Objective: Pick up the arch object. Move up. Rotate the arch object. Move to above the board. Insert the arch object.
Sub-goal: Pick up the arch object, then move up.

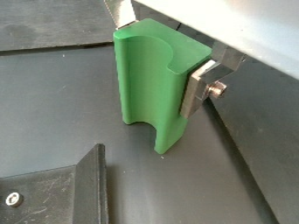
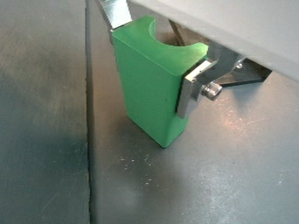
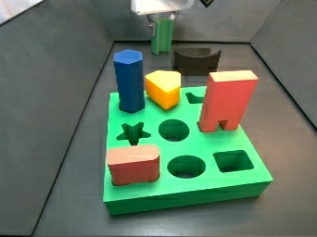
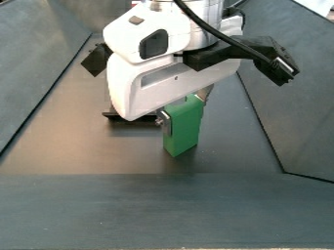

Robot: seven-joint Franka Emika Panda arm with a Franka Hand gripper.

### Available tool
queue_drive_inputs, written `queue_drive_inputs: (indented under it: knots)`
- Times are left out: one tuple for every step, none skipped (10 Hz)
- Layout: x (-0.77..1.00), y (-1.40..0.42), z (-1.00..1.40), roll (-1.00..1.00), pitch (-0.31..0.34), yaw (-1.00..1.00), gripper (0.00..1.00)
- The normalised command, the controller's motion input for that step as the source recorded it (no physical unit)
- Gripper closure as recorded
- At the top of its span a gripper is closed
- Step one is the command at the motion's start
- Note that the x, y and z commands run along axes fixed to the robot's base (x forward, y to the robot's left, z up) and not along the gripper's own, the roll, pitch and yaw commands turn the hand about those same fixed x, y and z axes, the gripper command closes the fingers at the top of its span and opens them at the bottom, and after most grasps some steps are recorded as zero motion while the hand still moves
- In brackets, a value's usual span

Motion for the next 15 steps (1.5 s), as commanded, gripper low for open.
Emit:
queue_drive_inputs:
  knots:
    - [0.0,0.0,0.0,0.0,0.0,0.0,1.0]
    - [0.0,0.0,0.0,0.0,0.0,0.0,1.0]
    - [0.0,0.0,0.0,0.0,0.0,0.0,1.0]
    - [0.0,0.0,0.0,0.0,0.0,0.0,1.0]
    - [0.0,0.0,0.0,0.0,0.0,0.0,1.0]
    - [0.0,0.0,0.0,0.0,0.0,0.0,1.0]
    - [0.0,0.0,0.0,0.0,0.0,0.0,1.0]
    - [0.0,0.0,0.0,0.0,0.0,0.0,1.0]
    - [0.0,0.0,0.0,0.0,0.0,0.0,1.0]
    - [0.0,0.0,0.0,0.0,0.0,0.0,1.0]
    - [0.0,0.0,0.83,0.0,0.0,0.0,1.0]
    - [0.07,-0.05,0.85,0.0,-0.014,0.02,1.0]
    - [0.05,-0.05,0.78,0.0,0.009,0.02,1.0]
    - [0.01,-0.02,0.53,0.04,0.048,0.02,1.0]
    - [0.0,-0.01,0.42,0.05,0.059,0.02,1.0]
